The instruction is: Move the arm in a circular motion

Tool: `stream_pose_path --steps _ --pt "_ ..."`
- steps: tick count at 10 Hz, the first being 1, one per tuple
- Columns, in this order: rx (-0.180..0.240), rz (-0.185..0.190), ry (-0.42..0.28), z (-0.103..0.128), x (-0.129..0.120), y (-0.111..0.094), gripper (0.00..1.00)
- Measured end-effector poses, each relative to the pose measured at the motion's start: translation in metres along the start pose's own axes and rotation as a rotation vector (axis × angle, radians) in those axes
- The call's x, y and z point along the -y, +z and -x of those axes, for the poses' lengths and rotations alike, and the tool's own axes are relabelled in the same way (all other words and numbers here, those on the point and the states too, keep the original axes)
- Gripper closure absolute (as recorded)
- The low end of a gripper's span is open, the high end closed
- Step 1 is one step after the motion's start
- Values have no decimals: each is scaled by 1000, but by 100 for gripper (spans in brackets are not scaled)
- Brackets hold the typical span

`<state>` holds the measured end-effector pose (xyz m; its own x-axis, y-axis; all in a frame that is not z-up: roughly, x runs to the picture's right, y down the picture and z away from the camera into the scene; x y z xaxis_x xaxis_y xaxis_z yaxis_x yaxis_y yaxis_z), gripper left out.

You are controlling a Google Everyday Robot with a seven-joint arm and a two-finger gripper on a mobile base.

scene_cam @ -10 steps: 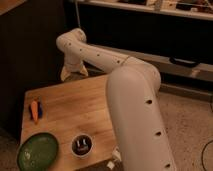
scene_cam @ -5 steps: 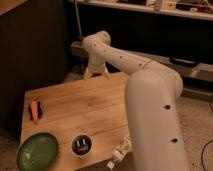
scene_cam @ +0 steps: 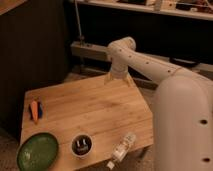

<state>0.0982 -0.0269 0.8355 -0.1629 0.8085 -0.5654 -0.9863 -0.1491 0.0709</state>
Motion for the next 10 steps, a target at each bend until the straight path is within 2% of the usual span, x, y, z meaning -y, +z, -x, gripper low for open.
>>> stream_pose_path --steps 1,3,5,6,8,10 --pt "8 -4 45 -9 30 -6 20" --pt "28 -13 92 -26 68 -22 20" --pt "62 -27 115 -55 107 -51 20" --pt "77 -28 108 -80 124 -70 20" --pt "77 -11 67 -112 130 -82 20" --pt "68 19 11 -144 114 -87 20"
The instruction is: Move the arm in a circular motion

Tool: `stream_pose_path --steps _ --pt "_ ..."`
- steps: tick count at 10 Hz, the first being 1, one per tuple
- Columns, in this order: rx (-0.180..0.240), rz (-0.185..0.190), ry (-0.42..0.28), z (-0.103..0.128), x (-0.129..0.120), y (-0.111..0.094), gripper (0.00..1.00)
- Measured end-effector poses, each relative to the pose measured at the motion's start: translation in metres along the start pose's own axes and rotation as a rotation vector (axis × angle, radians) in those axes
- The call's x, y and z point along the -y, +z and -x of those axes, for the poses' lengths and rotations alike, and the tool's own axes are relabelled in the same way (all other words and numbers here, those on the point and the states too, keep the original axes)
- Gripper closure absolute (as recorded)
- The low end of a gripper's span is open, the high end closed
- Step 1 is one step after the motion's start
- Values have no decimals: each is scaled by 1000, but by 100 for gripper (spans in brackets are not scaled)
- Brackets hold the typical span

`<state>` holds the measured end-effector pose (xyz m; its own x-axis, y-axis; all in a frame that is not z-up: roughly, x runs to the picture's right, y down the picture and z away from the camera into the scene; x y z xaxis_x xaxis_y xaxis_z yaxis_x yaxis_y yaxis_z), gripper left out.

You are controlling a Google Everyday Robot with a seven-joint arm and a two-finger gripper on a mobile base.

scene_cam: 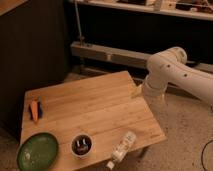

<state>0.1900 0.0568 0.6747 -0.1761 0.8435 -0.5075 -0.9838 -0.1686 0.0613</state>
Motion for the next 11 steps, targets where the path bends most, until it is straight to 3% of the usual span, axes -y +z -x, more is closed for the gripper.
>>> stream_pose_path --steps 3,7,9,11 --pt "-10 61 -129 -45 -66 -7 20" --pt "-34 136 -347 -100 -197 -16 20" --pt "-48 169 -461 -118 -256 -21 20" --pt "-43 198 -574 -118 -314 -23 20"
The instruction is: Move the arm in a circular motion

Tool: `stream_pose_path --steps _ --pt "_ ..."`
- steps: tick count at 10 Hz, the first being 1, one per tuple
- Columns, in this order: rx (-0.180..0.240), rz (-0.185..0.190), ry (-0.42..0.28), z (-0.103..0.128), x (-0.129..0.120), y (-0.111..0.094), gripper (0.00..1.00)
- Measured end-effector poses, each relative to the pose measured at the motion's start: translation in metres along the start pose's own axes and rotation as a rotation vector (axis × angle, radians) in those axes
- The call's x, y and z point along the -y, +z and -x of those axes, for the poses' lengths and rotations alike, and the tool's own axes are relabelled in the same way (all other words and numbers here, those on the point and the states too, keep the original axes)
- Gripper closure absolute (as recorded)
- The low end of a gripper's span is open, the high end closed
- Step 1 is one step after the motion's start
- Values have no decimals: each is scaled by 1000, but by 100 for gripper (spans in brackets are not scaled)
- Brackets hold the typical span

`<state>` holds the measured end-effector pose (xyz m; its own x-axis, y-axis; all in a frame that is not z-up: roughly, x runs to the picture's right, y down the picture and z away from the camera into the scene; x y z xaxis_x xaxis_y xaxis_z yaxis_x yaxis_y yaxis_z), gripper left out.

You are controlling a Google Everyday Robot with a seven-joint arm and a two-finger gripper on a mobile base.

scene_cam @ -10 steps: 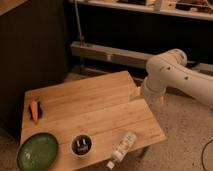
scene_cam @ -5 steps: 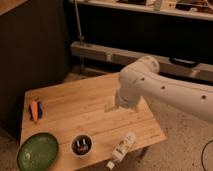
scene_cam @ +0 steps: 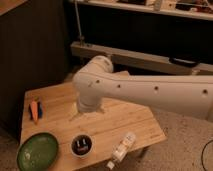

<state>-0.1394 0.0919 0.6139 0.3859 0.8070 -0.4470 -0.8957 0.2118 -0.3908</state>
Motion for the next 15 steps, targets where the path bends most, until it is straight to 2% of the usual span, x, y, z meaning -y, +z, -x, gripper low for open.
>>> stream_pose_path --steps 1,4,6,7,9,12,15 --pt "0 8 -37 14 -13 4 20" --pt "8 47 -157 76 -55 20 20" --pt "10 64 -193 121 -65 34 20" --pt "14 62 -195 139 -61 38 20" --pt "26 51 -177 177 -37 45 20" --pt "48 19 -91 226 21 52 20" --pt "57 -31 15 255 88 60 20"
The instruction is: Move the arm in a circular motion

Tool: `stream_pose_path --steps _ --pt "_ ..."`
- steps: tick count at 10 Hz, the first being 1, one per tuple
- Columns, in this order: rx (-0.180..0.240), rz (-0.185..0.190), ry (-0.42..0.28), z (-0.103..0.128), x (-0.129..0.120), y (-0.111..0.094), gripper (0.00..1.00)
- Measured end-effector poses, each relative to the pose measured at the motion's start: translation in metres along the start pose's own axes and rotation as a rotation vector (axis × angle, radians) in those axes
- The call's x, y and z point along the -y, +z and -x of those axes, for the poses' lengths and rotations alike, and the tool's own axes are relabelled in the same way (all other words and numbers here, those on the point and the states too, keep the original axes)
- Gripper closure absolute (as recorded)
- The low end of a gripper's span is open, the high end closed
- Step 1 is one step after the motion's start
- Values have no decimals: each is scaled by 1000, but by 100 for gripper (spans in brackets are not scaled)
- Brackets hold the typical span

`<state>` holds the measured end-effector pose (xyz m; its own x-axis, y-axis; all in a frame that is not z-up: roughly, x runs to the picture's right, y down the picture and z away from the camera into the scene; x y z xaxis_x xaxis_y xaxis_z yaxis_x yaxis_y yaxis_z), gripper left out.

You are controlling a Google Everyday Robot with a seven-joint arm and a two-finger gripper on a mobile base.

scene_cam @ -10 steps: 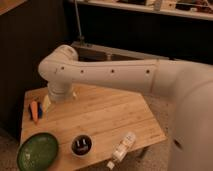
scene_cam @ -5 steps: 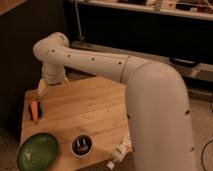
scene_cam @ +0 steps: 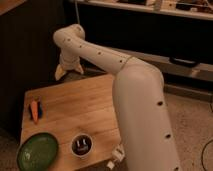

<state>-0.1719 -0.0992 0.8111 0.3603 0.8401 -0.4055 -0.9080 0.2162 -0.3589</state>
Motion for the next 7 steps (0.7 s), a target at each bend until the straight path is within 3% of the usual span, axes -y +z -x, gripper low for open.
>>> stream_pose_path --steps 3,5,7 --pt "-3 -59 140 5 85 9 20" --pt "-18 -102 235 -15 143 9 20" --pt "-27 -132 308 -41 181 7 20"
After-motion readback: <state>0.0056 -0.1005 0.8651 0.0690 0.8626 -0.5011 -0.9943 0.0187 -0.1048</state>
